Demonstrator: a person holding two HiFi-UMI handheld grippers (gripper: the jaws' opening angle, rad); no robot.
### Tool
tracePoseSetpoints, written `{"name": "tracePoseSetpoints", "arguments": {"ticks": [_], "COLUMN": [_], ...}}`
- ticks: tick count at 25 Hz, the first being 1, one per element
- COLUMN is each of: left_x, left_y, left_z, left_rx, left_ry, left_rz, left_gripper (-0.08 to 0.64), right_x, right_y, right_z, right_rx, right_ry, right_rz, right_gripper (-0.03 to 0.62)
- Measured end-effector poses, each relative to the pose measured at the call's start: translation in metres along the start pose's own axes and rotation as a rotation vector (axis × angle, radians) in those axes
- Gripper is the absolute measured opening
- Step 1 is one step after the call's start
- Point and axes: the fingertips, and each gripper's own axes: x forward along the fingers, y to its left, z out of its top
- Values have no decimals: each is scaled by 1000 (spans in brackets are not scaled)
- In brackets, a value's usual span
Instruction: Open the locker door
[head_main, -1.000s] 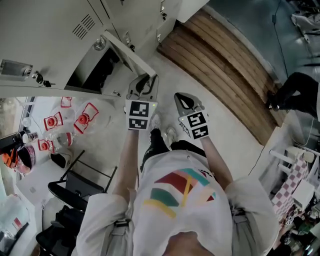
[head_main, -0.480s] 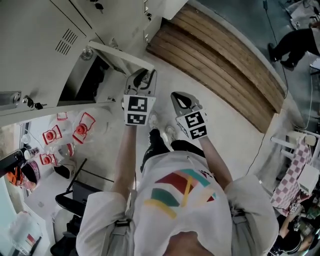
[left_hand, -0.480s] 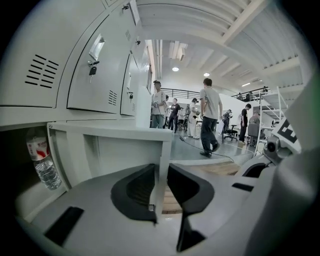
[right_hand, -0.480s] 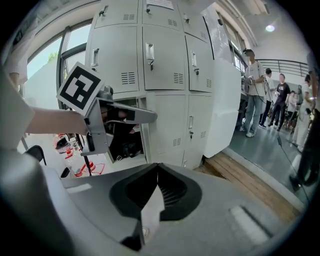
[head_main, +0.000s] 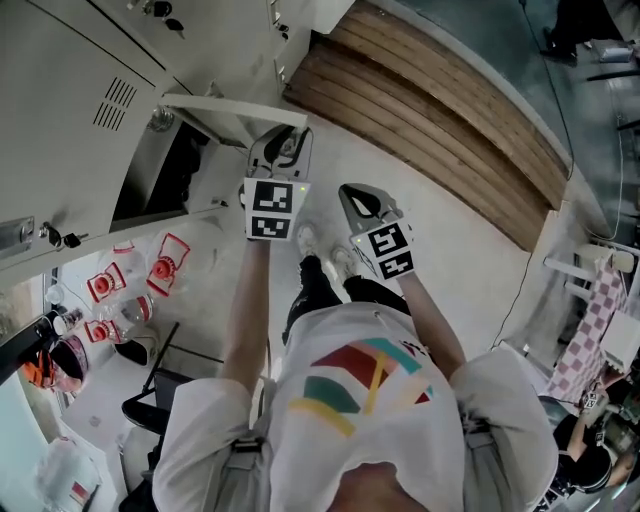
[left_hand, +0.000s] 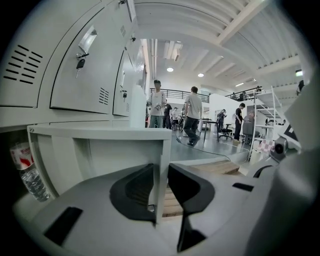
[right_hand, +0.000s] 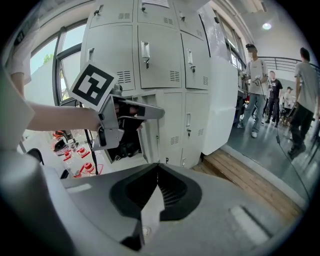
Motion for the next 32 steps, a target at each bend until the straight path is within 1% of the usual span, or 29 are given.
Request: {"name": "tracePoseSetpoints", "arguments": {"ticks": [7,12,18,32], "left_x": [23,38,53,71], "left_y": [4,10,17,26], "left_z": [7,11,18,22], "left_rx": [38,48,71,59], "left_ry": [4,10,9,-5], "left_rz": [-22,-19,-15,-18], "left_gripper": [83,67,69,69], "right_x": [0,2,6,17], "right_y": [-4,-8,-16,-22], "right_z": [0,-1,1,5], "right_rx": [3,8,23,35], "right_ry": [16,23,19,23], "right_rz": [-18,-22,-30,-27], "right_gripper": [5,5,5,5]}}
